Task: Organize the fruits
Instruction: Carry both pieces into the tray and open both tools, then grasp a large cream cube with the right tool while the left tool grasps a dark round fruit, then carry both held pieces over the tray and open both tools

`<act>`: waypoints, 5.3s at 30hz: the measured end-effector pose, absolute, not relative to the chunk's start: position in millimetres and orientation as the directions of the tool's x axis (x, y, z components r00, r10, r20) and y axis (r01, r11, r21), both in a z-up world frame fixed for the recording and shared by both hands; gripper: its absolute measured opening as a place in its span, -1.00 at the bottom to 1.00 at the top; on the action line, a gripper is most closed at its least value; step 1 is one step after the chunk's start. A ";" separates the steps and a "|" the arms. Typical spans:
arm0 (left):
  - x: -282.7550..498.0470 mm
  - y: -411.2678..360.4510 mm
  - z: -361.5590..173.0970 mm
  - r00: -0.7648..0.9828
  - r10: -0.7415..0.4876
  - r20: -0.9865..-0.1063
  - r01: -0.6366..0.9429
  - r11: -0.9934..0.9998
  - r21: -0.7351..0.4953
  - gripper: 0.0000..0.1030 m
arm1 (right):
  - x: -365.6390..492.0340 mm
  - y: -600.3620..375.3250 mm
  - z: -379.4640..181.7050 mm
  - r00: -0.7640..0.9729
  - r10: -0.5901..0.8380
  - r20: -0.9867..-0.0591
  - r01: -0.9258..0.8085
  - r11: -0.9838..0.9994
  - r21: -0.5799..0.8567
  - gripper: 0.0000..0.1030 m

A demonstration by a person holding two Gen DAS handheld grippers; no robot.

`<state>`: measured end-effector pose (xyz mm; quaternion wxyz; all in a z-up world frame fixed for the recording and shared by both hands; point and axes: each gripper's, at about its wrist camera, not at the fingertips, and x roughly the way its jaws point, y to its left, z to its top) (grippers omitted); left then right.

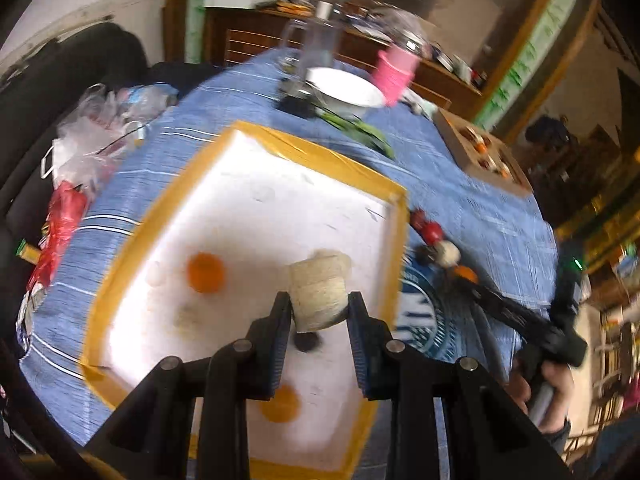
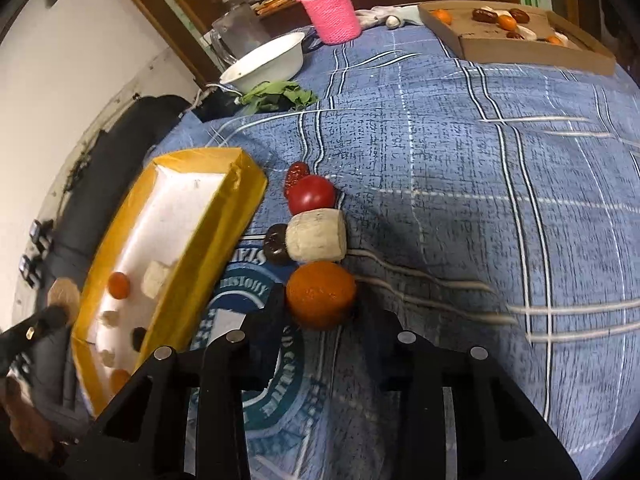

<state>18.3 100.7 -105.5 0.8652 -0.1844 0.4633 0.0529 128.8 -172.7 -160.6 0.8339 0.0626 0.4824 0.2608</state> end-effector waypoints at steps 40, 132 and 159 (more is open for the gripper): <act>67.3 104.9 -179.9 0.453 -0.018 -0.891 -0.221 0.966 -0.132 -0.38 | 147.4 17.6 -169.1 0.454 0.355 -0.817 -0.552 0.832 0.055 -0.18; 100.8 7.6 -108.7 0.451 -0.182 -0.874 -0.080 0.967 -0.243 -0.58 | 149.7 -210.2 -137.4 0.521 0.513 -0.682 -0.249 0.856 0.453 -0.40; 97.4 178.0 -143.6 0.464 -0.070 -0.883 -0.281 0.934 -0.222 -0.58 | 136.5 -10.5 -131.2 0.381 0.410 -0.829 -0.534 0.829 0.165 -0.41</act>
